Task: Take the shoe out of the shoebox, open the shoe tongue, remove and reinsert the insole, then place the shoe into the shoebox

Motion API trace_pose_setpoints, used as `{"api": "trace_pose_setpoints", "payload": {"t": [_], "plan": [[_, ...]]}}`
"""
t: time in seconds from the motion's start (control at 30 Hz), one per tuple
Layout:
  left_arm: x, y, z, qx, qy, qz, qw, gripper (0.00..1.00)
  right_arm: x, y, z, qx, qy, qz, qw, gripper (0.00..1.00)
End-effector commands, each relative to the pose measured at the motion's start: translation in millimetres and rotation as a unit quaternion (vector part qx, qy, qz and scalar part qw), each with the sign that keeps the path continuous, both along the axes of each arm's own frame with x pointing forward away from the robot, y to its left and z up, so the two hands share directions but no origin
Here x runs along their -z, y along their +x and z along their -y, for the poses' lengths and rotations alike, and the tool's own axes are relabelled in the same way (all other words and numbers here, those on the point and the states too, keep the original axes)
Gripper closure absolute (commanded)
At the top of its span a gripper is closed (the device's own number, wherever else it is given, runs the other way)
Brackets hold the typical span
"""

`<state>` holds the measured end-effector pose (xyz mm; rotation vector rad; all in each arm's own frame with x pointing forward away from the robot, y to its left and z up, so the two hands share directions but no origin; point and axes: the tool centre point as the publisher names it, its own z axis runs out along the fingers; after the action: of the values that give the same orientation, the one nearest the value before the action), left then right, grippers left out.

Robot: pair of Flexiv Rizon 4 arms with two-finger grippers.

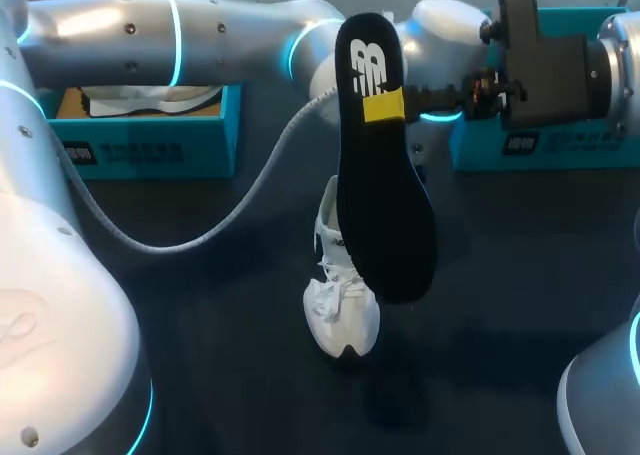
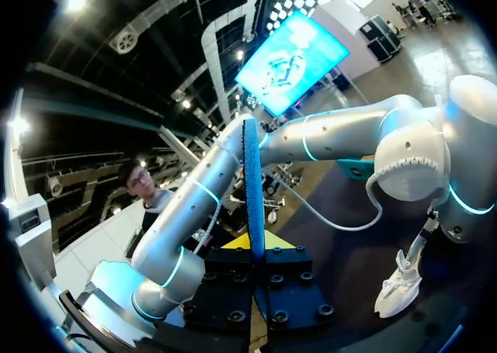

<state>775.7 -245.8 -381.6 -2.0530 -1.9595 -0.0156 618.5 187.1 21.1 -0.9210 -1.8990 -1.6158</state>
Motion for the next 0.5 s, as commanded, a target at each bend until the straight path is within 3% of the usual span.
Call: {"api": "trace_pose_setpoints", "payload": {"t": [0.03, 0.5], "plan": [[-30.8, 9.8, -10.2, -0.008, -0.027, 0.01, 1.0, 0.0, 0.3, 2.0, -4.0, 0.0, -0.001, -0.001, 1.0, 1.0], [-113.1, 29.2, -8.8, -0.029, -0.137, -0.001, 0.99, 0.0, 0.3, 2.0, -4.0, 0.0, -0.001, -0.001, 1.0, 1.0]]}}
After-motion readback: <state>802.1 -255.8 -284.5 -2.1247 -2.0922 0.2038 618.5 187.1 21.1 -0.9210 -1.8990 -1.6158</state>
